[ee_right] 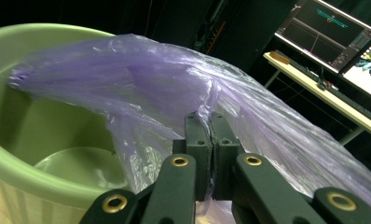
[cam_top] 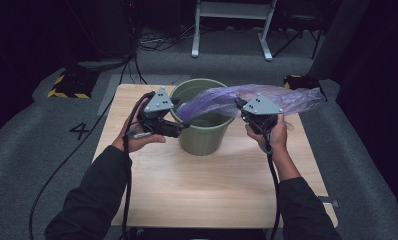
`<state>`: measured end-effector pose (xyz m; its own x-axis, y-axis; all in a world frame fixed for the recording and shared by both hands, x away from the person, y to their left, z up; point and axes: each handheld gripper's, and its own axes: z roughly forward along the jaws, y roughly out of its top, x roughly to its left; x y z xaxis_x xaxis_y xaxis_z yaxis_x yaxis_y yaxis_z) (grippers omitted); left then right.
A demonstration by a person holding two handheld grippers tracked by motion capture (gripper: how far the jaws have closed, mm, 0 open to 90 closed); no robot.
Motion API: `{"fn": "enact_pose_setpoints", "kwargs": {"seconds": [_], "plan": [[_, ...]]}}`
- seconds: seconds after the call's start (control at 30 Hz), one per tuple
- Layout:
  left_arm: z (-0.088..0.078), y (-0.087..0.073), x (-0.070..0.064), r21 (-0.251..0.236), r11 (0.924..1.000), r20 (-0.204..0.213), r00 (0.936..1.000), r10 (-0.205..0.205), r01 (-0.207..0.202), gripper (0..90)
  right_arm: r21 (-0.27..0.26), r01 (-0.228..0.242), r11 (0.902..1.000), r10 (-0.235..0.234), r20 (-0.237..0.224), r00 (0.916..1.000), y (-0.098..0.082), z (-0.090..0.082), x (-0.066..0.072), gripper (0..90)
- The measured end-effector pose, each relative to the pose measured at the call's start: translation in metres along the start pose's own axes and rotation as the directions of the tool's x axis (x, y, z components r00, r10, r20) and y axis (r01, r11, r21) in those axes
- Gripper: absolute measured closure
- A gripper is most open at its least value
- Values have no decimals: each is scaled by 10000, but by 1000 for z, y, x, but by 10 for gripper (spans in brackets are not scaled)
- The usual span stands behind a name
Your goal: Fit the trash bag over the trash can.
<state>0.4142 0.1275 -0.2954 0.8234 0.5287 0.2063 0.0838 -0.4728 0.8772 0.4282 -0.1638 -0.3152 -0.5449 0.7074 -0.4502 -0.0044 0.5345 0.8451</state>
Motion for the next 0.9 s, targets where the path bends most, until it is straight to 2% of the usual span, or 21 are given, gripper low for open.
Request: {"fn": "enact_pose_setpoints", "kwargs": {"seconds": [0.07, 0.13, 0.23, 0.3, 0.33, 0.37, 0.43, 0.5, 0.53, 0.57, 0.6, 0.67, 0.73, 0.83, 0.9], "plan": [[11, 10, -5, 183, 9996, 152, 9996, 216, -219, 217, -5, 44, 10000, -44, -46, 10000, 2, 0, 2, 887], [20, 16, -9, 258, 9988, 62, 9991, 422, -423, 222, 43, 151, 9999, -151, 12, 9999, 3, 1, 4, 886], [35, 26, -11, 375, 9981, 161, 9987, 479, -484, 229, 105, 304, 9995, -304, 5, 9995, 4, 2, 8, 884], [42, 30, -11, 272, 9987, 552, 9976, 422, -438, 275, 110, 463, 9989, -463, 4, 9989, 5, 2, 10, 882], [42, 30, -11, 272, 9987, 552, 9976, 422, -438, 330, 110, 463, 9989, -463, 4, 9989, 5, 2, 10, 882], [51, 34, -13, 524, 9968, 455, 9973, 578, -601, 371, 107, 685, 9976, -686, 35, 9976, 6, 1, 13, 881], [56, 36, -13, 573, 9966, 516, 9971, 566, -595, 386, 104, 915, 9958, -914, -104, 9958, 7, 1, 16, 878], [63, 36, -13, 762, 9947, 341, 9972, 664, -689, 387, 145, 1108, 9937, -1105, -182, 9937, 6, 1, 19, 877], [66, 36, -14, 791, 9951, 388, 9976, 568, -597, 388, 85, 1058, 9943, -1055, -281, 9940, 6, 0, 19, 877], [69, 37, -14, 923, 9932, 549, 9963, 660, -709, 393, 27, 1024, 9947, -1022, -333, 9942, 6, -1, 19, 878], [72, 37, -16, 1028, 9913, 429, 9960, 779, -819, 404, 26, 1046, 9945, -1044, -354, 9939, 5, -2, 20, 881], [76, 37, -17, 1163, 9886, 195, 9954, 942, -958, 518, -50, 1071, 9942, -1072, -471, 9931, 5, -3, 21, 883], [78, 36, -18, 1195, 9878, 196, 9949, 985, -1002, 591, -140, 974, 9952, -980, -630, 9932, 5, -4, 21, 883], [80, 34, -18, 1198, 9864, -122, 9933, 1148, -1125, 691, -295, 847, 9960, -868, -801, 9930, 5, -6, 22, 877], [80, 33, -18, 1187, 9859, -170, 9925, 1209, -1180, 785, -412, 722, 9965, -758, -928, 9928, 4, -7, 22, 871]]}}
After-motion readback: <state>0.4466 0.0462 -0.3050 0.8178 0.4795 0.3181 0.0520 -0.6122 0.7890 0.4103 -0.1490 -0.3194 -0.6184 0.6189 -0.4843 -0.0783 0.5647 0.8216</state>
